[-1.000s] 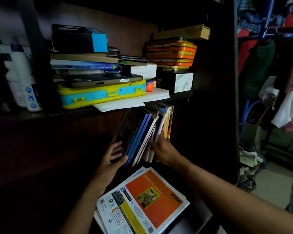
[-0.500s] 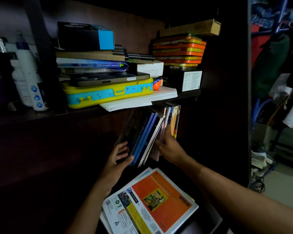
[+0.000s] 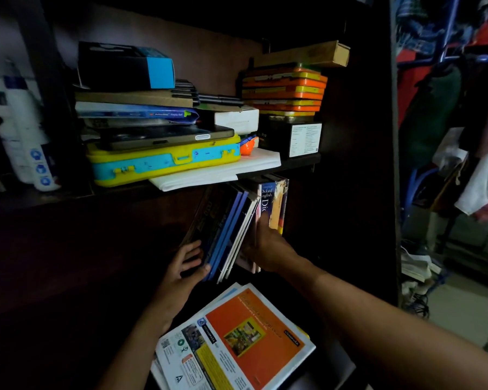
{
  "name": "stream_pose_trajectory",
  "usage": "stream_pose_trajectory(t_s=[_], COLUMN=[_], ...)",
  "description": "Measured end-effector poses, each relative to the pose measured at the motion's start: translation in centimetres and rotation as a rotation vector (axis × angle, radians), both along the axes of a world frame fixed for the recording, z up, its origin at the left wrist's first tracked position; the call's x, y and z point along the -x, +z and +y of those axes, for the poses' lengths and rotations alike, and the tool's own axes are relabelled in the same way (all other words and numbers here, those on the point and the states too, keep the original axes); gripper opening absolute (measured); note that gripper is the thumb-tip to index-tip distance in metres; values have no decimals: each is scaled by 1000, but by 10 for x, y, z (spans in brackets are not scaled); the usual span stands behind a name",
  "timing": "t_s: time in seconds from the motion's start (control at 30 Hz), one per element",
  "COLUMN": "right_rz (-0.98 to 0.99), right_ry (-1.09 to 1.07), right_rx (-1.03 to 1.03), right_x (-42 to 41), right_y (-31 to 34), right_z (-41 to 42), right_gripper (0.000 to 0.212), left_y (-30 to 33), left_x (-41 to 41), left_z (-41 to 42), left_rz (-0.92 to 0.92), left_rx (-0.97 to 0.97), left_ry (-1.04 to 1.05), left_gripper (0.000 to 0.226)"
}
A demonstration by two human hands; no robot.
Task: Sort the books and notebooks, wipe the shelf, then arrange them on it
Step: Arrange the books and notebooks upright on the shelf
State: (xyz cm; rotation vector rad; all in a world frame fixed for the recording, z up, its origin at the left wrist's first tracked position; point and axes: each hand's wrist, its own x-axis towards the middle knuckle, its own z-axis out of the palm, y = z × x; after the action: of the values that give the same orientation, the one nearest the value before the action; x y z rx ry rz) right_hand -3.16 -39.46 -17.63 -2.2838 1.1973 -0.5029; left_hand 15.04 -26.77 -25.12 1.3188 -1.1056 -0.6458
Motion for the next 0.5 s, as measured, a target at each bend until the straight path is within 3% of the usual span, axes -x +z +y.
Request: stream_pose_trajectory(t_s=[0.23,0.37,0.5], right_rz=[-109,-98,11], right_ry=[49,132,131], right_rx=[77,171,229], right_x=[1,-1,-11], right_y=[-15,-8,-12], right_z=[4,5,13], right_gripper=[60,60,61], left_y=[-2,-2,-3], left_x=[1,3,3], left_z=[0,2,2], left_rz=[-9,-41,-23], left_rx=[-42,-60,-34], left_ry=[3,7,78], left_gripper=[66,74,64])
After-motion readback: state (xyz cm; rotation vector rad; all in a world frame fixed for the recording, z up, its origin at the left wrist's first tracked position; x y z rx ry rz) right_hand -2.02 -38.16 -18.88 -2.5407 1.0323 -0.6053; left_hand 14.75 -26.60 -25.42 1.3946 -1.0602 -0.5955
